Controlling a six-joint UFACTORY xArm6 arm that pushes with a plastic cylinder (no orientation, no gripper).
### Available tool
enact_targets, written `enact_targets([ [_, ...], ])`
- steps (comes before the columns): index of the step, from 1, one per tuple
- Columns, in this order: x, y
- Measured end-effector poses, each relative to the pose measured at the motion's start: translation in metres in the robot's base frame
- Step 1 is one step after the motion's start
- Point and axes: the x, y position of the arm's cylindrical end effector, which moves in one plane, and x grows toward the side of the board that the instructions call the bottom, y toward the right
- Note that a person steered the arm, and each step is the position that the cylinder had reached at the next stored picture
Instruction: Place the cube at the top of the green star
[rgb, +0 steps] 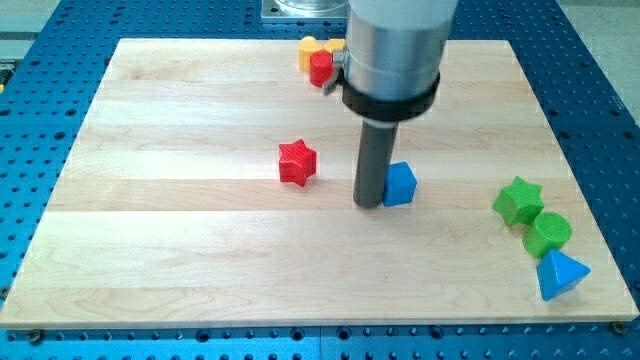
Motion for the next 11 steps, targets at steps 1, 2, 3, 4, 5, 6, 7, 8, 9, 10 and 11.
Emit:
enact_targets([
  [1,-0.005,0.018],
  [2,-0.027,0.077],
  [3,0.027,0.026],
  [4,0.028,0.051],
  [5,-0.005,0.095],
  [6,-0.022,0.101],
  [7,-0.022,0.121],
  [8,-0.022,0.121],
  [9,-0.022,0.128],
  [10,-0.023,0.136],
  [11,-0.029,0.136],
])
